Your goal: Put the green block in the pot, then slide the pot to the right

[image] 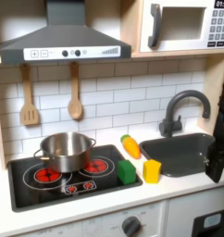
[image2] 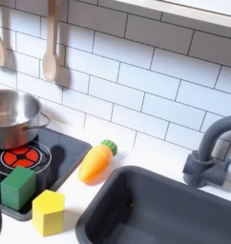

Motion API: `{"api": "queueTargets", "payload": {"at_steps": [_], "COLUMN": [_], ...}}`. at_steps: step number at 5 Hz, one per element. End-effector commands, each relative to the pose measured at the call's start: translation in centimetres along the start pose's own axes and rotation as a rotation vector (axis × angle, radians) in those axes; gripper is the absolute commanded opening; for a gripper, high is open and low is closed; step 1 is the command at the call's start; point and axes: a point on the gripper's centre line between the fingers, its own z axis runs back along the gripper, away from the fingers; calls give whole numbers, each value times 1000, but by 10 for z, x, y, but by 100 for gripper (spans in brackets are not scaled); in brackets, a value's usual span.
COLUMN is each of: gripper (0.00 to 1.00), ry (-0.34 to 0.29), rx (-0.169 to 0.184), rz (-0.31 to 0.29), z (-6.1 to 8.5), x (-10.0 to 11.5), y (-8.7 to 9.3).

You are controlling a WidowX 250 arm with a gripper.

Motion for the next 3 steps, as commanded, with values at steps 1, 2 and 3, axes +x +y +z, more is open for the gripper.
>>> {"api": "queueTargets", "payload": {"at_steps": [1, 2, 3], "gripper": [100, 100, 100], "ry": [0, -4, 2], "rx": [0, 8, 15], "rz": [2, 2, 20], "z": [0, -5, -11], "x": [0, 11, 23], "y": [0, 4, 12]}}
